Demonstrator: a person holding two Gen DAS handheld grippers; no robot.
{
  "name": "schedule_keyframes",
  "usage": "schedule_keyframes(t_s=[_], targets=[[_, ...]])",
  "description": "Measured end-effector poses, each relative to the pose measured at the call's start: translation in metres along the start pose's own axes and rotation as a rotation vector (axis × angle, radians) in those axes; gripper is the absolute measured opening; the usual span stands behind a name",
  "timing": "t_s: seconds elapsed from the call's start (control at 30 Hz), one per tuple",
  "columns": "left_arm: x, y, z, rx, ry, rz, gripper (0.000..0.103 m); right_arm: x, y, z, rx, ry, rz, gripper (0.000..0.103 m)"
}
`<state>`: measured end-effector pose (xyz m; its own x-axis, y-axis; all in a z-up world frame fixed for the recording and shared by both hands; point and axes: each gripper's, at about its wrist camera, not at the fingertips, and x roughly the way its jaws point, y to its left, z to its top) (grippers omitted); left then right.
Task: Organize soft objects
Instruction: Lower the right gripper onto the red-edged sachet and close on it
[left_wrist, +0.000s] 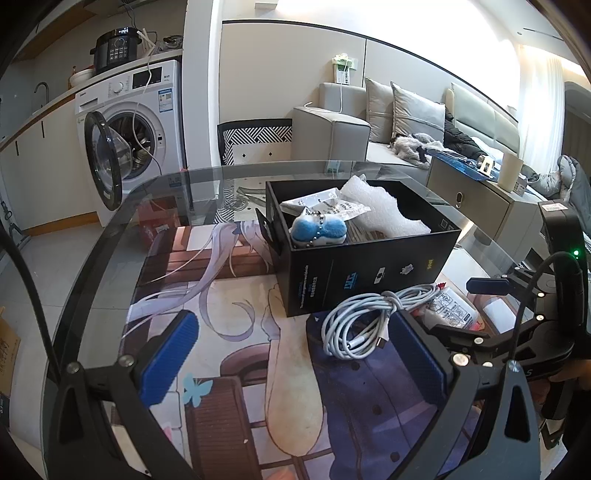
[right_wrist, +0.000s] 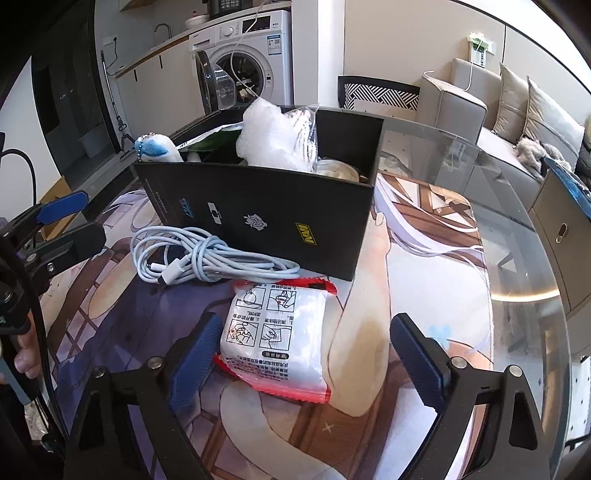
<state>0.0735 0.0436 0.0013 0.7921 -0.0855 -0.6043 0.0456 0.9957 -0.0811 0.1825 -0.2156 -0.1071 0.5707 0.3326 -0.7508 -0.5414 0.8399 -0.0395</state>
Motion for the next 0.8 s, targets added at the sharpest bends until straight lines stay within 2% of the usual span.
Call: schedule_keyframes(t_s=[0.17, 0.23, 0.3, 0.53, 0.57, 0.8], targets=[[0.000, 0.000, 0.000, -0.001, 0.000, 0.002, 0.103, -0.003, -0.002, -0.003, 0.002, -0.005, 0.006, 0.094], [0.001, 0.000, 0.000, -0.001, 0.004, 0.003, 0.103, -0.003, -0.001, -0.004, -0.001, -0.003, 0.006, 0.091], [0.003, 0.000, -0.001, 0.003, 0.009, 0.002, 0.103, -0.004, 0.000, -0.004, -0.006, 0.003, 0.010, 0.080], [0.007, -0.005, -0.001, 0.029, 0.025, -0.007, 0.103, -0.008, 0.000, -0.010, -0.013, 0.010, 0.010, 0.058], [0.008, -0.007, -0.002, 0.035, 0.030, -0.011, 0.103, -0.009, 0.000, -0.011, -0.016, 0.006, 0.008, 0.053], [0.017, -0.019, -0.003, 0.091, 0.078, -0.054, 0.103, -0.027, 0.000, -0.019, -0.034, -0.031, 0.015, 0.049]])
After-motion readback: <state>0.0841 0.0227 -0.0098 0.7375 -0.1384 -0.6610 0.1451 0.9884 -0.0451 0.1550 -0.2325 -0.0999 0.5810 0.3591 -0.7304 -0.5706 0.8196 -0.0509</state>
